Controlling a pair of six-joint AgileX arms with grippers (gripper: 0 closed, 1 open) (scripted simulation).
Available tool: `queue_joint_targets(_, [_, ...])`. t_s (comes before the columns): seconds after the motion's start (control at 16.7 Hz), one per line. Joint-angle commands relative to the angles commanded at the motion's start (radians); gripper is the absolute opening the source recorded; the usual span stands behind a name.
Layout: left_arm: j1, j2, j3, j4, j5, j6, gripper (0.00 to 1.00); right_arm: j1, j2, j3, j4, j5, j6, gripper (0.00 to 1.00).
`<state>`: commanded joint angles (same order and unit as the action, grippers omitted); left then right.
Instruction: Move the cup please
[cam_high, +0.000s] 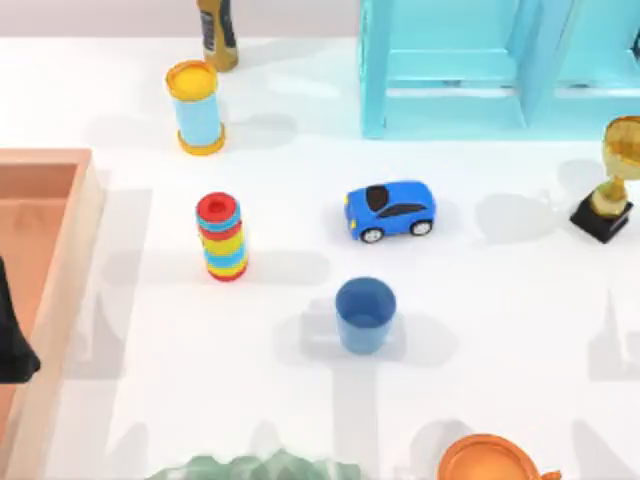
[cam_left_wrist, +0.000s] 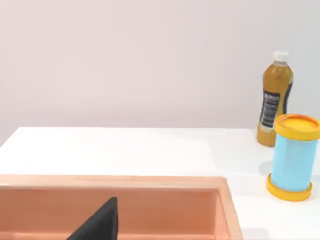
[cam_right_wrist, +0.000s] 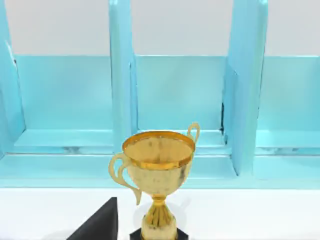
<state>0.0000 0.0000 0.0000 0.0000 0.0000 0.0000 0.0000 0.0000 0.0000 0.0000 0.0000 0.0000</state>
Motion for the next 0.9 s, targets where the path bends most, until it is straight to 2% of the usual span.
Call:
queue_joint_targets(0.24, [0.0,0.0,0.0,0.0,0.0,0.0,1.0,0.008,0.024,0.024,-0.019,0.0,0.012,1.0])
queue_joint_targets(0.42, [0.0,0.0,0.0,0.0,0.0,0.0,1.0,0.041,0.122,0.121,-0.094,0.002,0.061,1.0])
queue_joint_targets(0.9, [0.0,0.0,0.0,0.0,0.0,0.0,1.0,0.227,0.695,0.652,-0.491,0.005,0.298,1.0])
